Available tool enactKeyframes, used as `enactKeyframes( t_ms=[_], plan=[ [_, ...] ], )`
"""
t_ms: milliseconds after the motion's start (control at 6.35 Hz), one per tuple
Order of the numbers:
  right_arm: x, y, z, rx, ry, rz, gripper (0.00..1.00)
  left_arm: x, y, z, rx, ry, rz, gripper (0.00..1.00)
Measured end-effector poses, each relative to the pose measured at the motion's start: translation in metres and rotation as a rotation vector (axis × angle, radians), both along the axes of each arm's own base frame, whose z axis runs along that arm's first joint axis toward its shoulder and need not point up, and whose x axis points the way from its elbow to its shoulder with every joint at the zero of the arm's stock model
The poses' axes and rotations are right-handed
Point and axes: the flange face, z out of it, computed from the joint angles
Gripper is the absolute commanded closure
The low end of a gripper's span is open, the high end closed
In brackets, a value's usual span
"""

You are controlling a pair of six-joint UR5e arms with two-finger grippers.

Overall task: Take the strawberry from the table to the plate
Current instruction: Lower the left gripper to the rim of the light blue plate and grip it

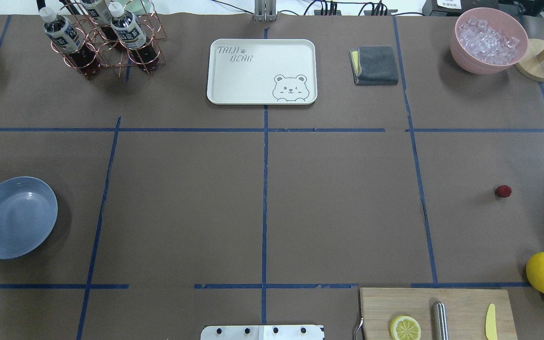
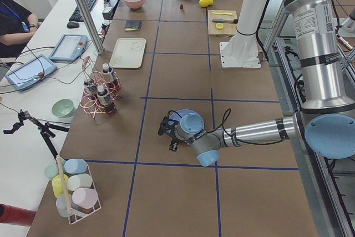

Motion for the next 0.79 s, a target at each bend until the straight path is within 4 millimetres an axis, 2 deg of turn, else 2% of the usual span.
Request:
enactKeyframes(
  t_ms=[315,472,630,787],
  plan=[
    [0.0,0.002,0.003,-0.003,0.003,0.0,0.0,0.017,0.009,0.007,0.002,0.001,0.047,0.48],
    [0.0,0.002,0.003,-0.003,0.003,-0.001,0.0,0.021,0.012,0.01,-0.002,-0.002,0.057,0.67],
    [0.0,0.003,0.003,-0.002,0.004,-0.001,0.0,0.023,0.013,0.012,-0.005,-0.003,0.063,1.0],
    [0.0,0.003,0.003,-0.003,0.004,-0.001,0.0,0.024,0.013,0.011,-0.005,-0.003,0.066,1.0]
  ],
)
